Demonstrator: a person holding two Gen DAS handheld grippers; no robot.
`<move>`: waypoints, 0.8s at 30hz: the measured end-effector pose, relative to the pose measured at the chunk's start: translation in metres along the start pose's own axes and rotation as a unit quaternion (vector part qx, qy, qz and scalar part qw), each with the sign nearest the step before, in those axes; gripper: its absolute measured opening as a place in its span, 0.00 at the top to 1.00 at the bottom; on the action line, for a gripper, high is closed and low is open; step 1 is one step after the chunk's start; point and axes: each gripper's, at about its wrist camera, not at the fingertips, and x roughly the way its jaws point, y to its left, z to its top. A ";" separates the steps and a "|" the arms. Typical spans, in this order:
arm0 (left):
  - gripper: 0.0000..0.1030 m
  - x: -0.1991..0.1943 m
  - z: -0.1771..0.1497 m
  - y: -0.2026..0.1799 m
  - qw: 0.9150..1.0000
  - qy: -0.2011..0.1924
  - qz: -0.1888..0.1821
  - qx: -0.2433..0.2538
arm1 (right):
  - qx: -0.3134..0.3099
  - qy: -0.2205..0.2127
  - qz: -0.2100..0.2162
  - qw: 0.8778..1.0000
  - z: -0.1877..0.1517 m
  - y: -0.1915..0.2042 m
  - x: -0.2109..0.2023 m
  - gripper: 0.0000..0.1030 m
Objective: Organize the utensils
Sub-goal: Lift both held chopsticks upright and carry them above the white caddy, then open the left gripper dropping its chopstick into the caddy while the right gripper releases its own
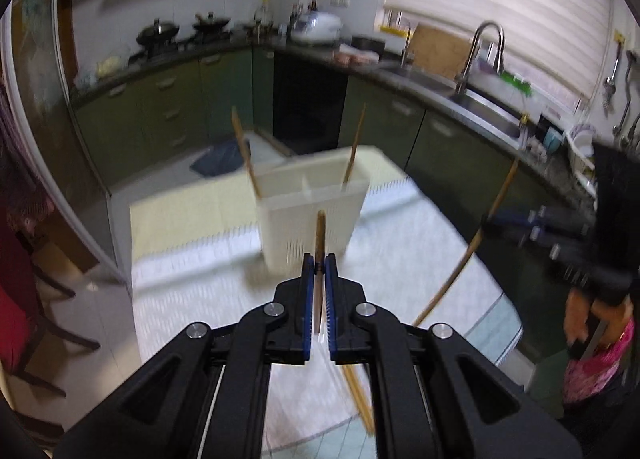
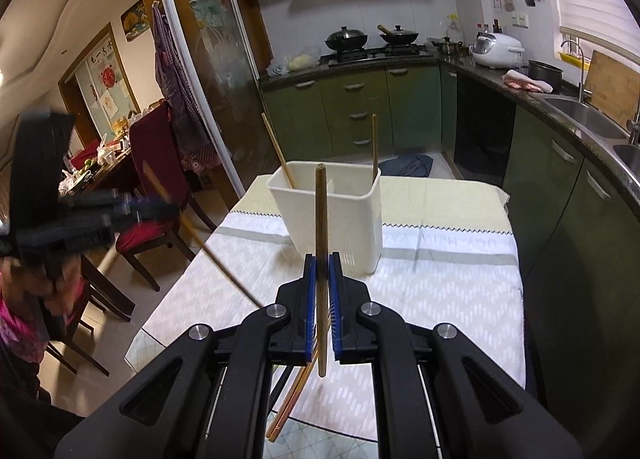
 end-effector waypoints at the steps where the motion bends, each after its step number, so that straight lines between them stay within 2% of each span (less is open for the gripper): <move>1: 0.95 -0.005 0.010 -0.001 1.000 -0.010 0.000 0.002 | 0.000 -0.001 -0.001 1.000 0.002 -0.001 -0.001 0.93; 8: 0.95 -0.038 0.085 -0.001 0.995 -0.095 0.015 0.002 | 0.009 -0.003 -0.007 1.000 0.004 -0.014 -0.005 0.93; 13: 0.95 -0.031 0.118 0.003 0.991 -0.132 0.040 0.000 | 0.016 -0.002 -0.012 1.000 0.005 -0.023 -0.006 0.93; 18: 0.95 0.009 0.125 0.016 0.993 -0.108 0.045 -0.016 | 0.017 -0.008 -0.013 1.000 0.011 -0.027 -0.012 0.93; 24: 0.94 0.064 0.108 0.031 0.997 -0.057 0.051 -0.025 | 0.009 -0.033 -0.012 0.999 0.038 -0.021 -0.024 0.93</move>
